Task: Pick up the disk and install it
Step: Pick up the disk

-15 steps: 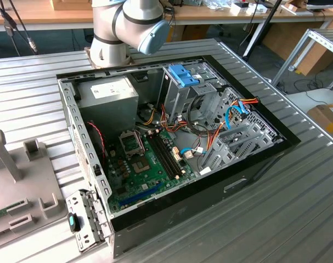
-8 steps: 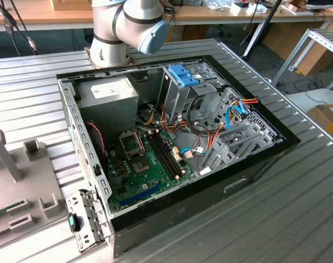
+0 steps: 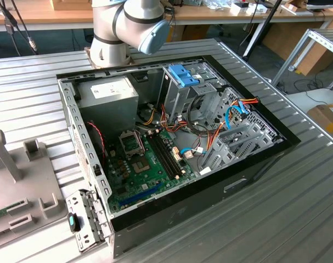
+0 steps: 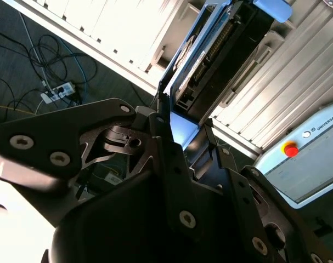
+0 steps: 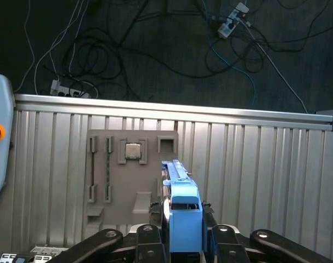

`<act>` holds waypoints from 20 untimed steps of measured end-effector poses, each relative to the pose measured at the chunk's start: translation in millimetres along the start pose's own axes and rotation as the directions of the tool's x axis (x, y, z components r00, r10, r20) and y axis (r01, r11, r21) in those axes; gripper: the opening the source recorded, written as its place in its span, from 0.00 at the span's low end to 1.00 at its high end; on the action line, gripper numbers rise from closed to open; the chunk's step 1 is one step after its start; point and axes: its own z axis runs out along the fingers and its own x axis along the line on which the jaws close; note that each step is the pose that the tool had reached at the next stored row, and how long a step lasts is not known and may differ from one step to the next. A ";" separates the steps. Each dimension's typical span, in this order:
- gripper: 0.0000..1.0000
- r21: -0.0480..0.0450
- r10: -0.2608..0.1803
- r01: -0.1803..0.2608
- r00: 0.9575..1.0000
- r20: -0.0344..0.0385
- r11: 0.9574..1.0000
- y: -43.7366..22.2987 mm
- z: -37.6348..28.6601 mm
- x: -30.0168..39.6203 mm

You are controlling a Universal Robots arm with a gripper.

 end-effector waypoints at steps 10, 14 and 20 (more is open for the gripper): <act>0.36 0.000 0.000 0.000 1.000 0.000 1.000 -8.1 -0.1 0.5; 0.36 0.000 0.000 0.000 1.000 0.000 1.000 -9.9 -0.2 0.6; 0.36 0.000 0.000 0.000 1.000 0.000 1.000 -11.4 -0.2 0.7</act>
